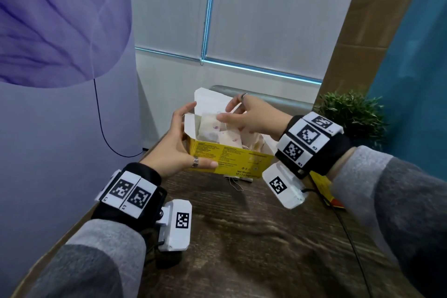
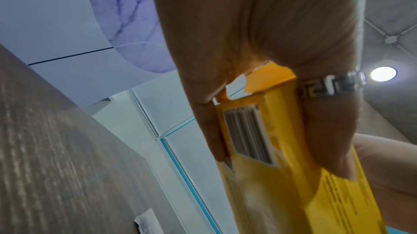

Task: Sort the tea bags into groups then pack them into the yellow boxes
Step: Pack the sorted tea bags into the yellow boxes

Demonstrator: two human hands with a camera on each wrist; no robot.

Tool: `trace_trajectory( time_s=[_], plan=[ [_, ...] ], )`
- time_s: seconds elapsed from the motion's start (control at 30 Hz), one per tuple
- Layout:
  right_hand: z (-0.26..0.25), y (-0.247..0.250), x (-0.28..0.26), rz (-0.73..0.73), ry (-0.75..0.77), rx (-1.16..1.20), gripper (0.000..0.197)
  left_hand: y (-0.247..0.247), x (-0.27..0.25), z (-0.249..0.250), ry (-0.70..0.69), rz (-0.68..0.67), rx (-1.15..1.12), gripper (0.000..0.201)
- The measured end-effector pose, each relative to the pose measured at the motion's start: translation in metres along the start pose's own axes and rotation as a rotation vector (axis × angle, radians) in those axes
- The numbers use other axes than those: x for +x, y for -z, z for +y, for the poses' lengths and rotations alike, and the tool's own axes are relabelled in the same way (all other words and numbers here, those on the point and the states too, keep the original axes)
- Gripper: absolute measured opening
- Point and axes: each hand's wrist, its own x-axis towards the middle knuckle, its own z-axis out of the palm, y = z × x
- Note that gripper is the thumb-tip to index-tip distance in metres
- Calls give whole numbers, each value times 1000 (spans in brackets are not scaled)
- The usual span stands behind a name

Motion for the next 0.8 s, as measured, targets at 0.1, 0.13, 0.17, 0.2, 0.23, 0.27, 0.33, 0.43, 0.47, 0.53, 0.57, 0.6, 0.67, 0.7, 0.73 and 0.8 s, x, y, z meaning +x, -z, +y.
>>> trace_trajectory(
  time_s=[0.1,0.13,0.17,0.2,0.23,0.27,0.33,0.43,0.47,0.53,0.57,0.6,0.67,0.7,0.73,0.8],
  plan=[
    [1,-12,2,18,93,-166,36,0,0,0,5,-6,10,116],
    [1,-15,3,19,108,-183,30,0,0,-1,9,-7,17,116],
    [1,-16,4,29,129,-178,23,1,0,-2,12,-5,27,118],
    [0,-15,5,37,151,-139,17,1,0,-2,17,0,35,119],
    [-2,-12,6,35,167,-57,15,1,1,-3,23,6,38,120],
    [-3,-9,6,16,167,62,14,2,1,-4,28,11,35,121],
    [-5,-2,4,-75,122,279,13,2,2,-4,30,19,26,120],
    [-5,-1,4,-256,-17,243,19,2,2,-5,14,21,29,120],
    [-5,-3,5,-257,-41,154,22,2,1,-4,10,25,33,120],
    [-3,-7,9,-160,-14,-13,27,3,1,-5,11,39,39,118],
    [-1,-8,11,-94,22,-43,26,4,0,-4,14,51,44,118],
    [1,-7,12,-24,43,-22,22,5,1,-5,15,67,51,118],
    [7,0,13,121,33,146,15,9,1,-6,0,115,85,118],
    [11,5,14,195,20,230,14,11,2,-6,-11,147,102,117],
    [17,11,16,271,3,266,13,14,2,-5,-19,185,104,115],
    [36,21,25,405,-25,207,16,19,1,-4,-28,251,91,111]
  ],
)
